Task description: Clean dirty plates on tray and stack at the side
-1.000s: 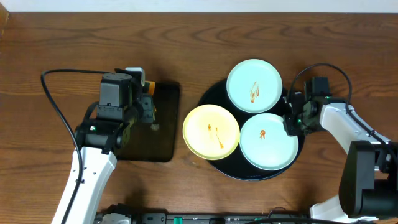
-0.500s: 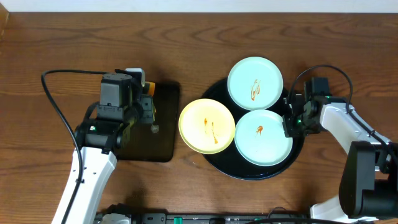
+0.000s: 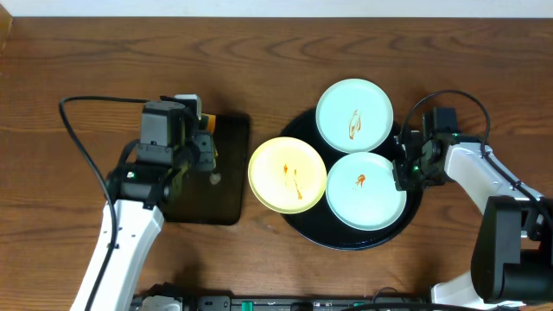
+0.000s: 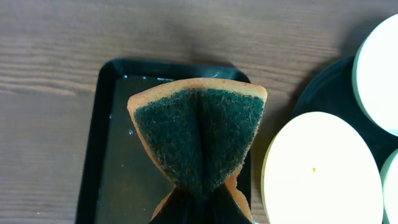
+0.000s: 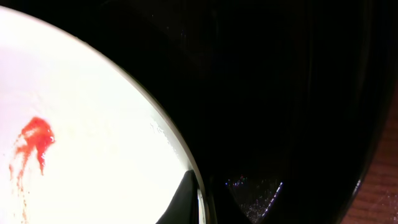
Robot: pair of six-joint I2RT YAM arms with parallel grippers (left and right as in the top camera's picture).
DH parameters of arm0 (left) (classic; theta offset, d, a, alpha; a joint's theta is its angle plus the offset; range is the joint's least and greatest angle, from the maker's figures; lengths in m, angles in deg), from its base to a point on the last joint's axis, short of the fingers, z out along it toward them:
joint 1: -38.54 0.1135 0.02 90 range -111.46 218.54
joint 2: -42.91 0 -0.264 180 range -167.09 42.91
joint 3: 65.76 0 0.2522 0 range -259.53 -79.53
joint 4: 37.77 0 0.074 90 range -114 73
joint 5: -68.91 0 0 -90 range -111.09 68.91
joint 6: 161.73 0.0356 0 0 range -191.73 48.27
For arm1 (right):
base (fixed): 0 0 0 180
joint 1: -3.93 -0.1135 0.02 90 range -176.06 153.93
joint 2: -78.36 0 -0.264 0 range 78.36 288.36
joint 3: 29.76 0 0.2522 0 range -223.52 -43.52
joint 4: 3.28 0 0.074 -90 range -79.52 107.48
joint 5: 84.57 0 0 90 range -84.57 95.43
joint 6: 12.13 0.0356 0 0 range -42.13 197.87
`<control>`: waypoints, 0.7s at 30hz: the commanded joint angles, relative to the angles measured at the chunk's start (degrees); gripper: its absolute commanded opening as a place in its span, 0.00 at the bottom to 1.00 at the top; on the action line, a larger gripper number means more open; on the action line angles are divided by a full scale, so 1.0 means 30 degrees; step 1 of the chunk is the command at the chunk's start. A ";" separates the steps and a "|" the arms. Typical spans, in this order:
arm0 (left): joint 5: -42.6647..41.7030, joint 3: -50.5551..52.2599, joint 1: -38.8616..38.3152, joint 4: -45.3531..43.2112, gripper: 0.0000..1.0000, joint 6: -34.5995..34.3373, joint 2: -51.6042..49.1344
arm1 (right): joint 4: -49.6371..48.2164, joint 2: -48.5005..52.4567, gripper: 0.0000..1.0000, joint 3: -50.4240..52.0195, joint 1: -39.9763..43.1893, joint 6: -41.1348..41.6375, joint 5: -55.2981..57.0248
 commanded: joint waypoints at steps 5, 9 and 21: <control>0.0299 -0.0204 0.0007 -0.0102 0.08 -0.1566 -0.3694 | -0.0058 0.0481 0.01 0.0189 0.0015 0.0590 0.0794; 0.0299 -0.0204 0.0007 0.0044 0.08 -0.2193 -0.5821 | -0.0051 0.0474 0.01 0.0189 0.0015 0.0590 0.0809; 0.0007 -0.0204 0.0007 0.0117 0.07 -0.2397 -0.7286 | 0.0124 0.0474 0.01 0.0189 0.0015 0.0583 0.0801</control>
